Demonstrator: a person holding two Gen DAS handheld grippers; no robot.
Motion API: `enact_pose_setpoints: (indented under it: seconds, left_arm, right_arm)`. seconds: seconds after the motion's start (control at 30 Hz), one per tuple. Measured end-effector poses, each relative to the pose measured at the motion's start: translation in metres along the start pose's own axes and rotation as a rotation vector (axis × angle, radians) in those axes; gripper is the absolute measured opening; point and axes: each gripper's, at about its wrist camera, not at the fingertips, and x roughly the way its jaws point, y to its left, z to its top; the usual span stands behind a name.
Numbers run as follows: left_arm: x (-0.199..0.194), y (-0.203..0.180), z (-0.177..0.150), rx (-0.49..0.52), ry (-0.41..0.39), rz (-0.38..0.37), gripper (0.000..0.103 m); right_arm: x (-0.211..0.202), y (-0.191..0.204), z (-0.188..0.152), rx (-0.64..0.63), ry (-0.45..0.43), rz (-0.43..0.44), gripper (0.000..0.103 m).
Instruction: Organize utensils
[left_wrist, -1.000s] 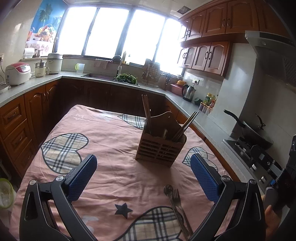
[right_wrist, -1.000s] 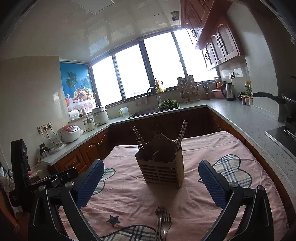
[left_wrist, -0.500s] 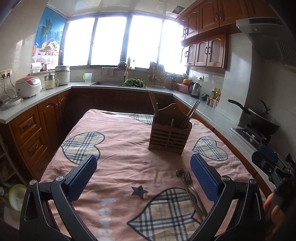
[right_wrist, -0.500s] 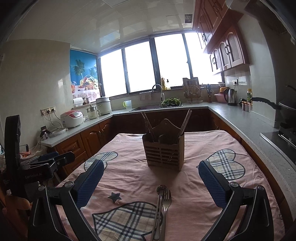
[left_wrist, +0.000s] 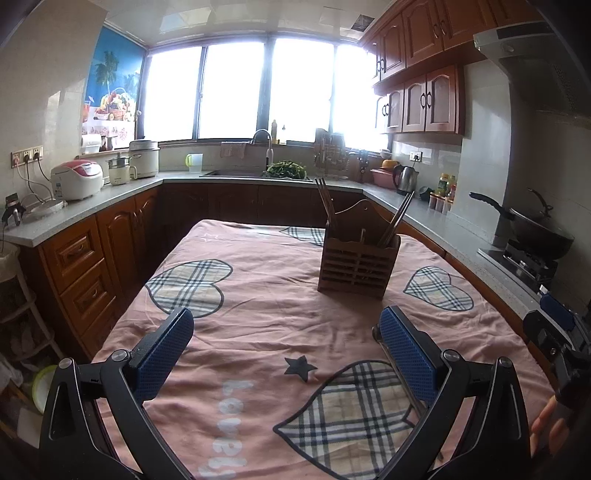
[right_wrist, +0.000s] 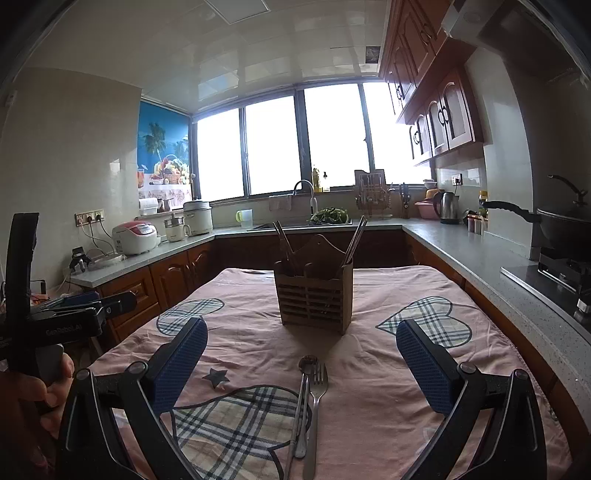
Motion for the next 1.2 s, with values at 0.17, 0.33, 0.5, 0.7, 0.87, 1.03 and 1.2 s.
enact_pose_setpoints:
  seconds: [0.17, 0.33, 0.5, 0.7, 0.87, 1.03, 1.2]
  left_arm:
    - [-0.004, -0.004, -0.004, 0.02, -0.014, 0.016, 0.103]
    - [-0.008, -0.005, -0.009, 0.035, -0.035, 0.029, 0.103]
    - [-0.012, -0.008, -0.017, 0.057, -0.047, 0.04, 0.103]
    - [-0.015, -0.011, -0.032, 0.06, -0.066, 0.026, 0.103]
    - [-0.013, -0.018, -0.041, 0.074, -0.052, 0.006, 0.103]
    - [-0.011, -0.021, -0.046, 0.078, -0.039, 0.002, 0.103]
    - [-0.01, -0.02, -0.048, 0.073, -0.037, 0.003, 0.103]
  right_arm:
    - [0.001, -0.001, -0.009, 0.0, 0.014, -0.004, 0.103]
    - [-0.003, 0.001, -0.015, -0.006, 0.013, -0.006, 0.103]
    - [-0.002, 0.004, -0.019, -0.013, 0.019, -0.008, 0.103]
    - [-0.001, 0.005, -0.028, -0.008, 0.028, -0.012, 0.103]
    - [0.001, 0.006, -0.039, -0.015, 0.032, -0.02, 0.103]
    - [0.004, 0.005, -0.046, -0.005, 0.046, -0.024, 0.103]
    - [0.002, 0.004, -0.046, -0.002, 0.045, -0.03, 0.103]
